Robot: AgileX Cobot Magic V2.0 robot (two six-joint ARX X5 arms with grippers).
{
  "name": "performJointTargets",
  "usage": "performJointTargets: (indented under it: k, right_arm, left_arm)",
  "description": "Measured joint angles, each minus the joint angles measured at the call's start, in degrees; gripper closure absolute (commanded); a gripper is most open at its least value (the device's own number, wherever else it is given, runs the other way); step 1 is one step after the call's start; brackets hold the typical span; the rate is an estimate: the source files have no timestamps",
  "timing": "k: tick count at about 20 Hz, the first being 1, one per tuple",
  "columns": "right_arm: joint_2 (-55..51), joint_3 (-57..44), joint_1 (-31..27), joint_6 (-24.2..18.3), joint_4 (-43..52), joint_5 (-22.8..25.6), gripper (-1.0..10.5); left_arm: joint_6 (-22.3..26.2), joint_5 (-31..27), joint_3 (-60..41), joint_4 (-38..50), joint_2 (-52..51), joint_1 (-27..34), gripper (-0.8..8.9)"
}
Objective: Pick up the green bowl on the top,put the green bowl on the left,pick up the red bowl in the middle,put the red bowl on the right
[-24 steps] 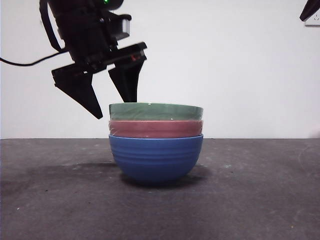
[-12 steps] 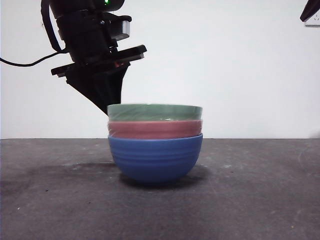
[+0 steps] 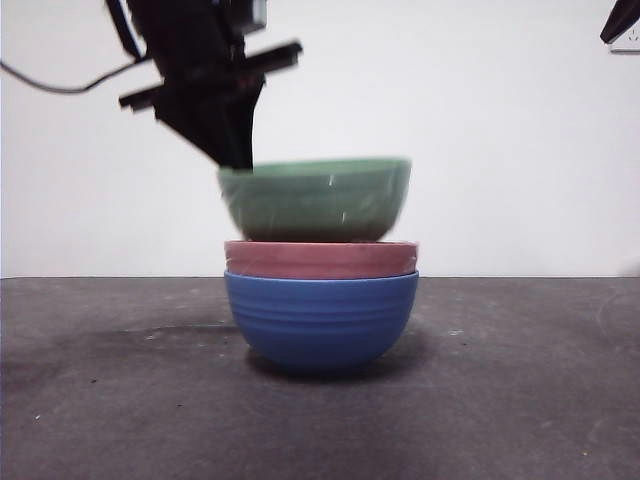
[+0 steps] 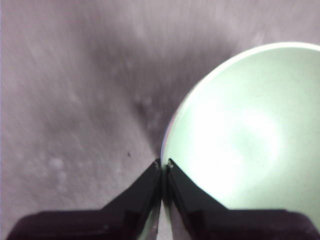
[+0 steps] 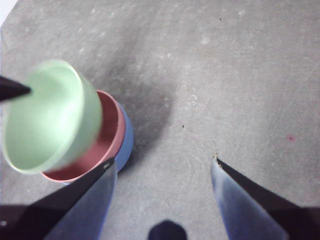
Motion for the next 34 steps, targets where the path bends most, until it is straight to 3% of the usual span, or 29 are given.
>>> performJointTargets:
  k: [6,11,15,20,22,25,34]
  right_arm:
    - [0.0,0.0,0.0,0.0,0.0,0.0,6.3]
    - [0.0,0.0,0.0,0.0,0.0,0.0,6.3]
    - [0.0,0.0,0.0,0.0,0.0,0.0,6.3]
    - [0.0,0.0,0.0,0.0,0.0,0.0,6.3]
    - [0.1,0.0,0.0,0.0,0.0,0.0,6.3]
    - [0.1,0.0,0.0,0.0,0.0,0.0,6.3]
    - [0.1,0.0,0.0,0.0,0.3,0.0,6.3]
  left_arm:
    - [4.5,-2.2,13.3,-15.5,-1.2,1.6,8.2]
    - [6.2,-4.5,13.0,-24.4,-9.8,9.0,8.2]
    - [6.4,-4.4,1.6,-19.6,-16.9,15.5,8.2]
    - [4.8,-3.6,-17.7,-5.3,-17.7,20.9,8.2]
    - [4.0,-0.7,-22.9,1.2,-16.8,22.0,8.2]
    - [3.3,3.2,-26.0,6.6,-13.9,23.2,8.2]
    - [3.0,3.6,-26.3,8.8,-9.1,23.3,8.1]
